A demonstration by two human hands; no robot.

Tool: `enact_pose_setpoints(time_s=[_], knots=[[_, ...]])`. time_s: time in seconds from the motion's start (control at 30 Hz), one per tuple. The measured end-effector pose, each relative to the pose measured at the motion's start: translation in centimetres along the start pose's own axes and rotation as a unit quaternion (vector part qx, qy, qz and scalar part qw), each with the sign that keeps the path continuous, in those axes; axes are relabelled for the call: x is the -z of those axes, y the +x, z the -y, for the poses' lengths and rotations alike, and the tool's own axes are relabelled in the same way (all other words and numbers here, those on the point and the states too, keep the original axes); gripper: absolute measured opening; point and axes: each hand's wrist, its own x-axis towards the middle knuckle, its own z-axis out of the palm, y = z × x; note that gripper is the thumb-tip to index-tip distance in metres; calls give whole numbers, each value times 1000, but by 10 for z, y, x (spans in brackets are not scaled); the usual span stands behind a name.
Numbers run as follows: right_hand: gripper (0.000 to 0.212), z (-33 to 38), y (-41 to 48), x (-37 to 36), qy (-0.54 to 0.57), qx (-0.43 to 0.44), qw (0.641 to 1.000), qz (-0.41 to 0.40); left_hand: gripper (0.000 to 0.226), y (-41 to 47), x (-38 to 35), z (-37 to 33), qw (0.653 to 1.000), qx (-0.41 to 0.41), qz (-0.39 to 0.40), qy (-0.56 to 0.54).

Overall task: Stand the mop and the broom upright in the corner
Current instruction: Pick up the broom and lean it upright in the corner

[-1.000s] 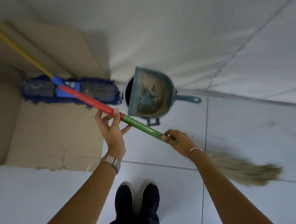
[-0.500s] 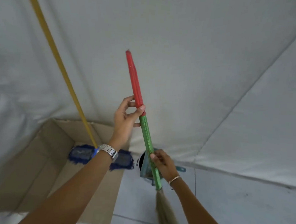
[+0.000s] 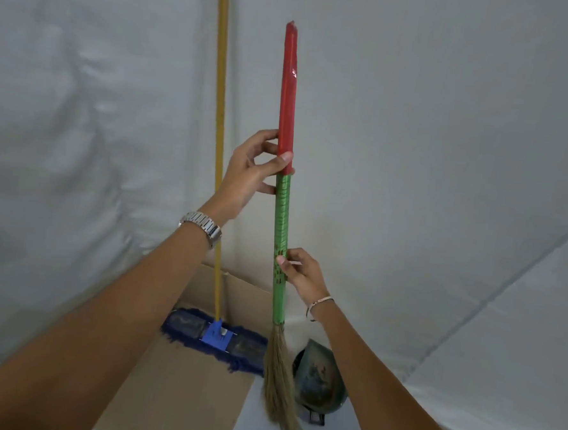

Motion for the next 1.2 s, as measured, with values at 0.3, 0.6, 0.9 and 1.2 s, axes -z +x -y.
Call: enact_pose_setpoints(time_s=[0.3,0.6,0.9,1.2], knots=[[23,24,71,-130,-41,60,997,-30,34,33,158,3,996,9,80,23],[18,-21,133,-275,-39,15,997,-70,40,58,300,87,986,76,146,-8],[22,-89,210,-417,-14,-51,999,-7,37,55,436,189,992,121,39,-2],[22,-139,294,-532,-37,-53,997,49,37,68,536,264,988,129,-59,54]])
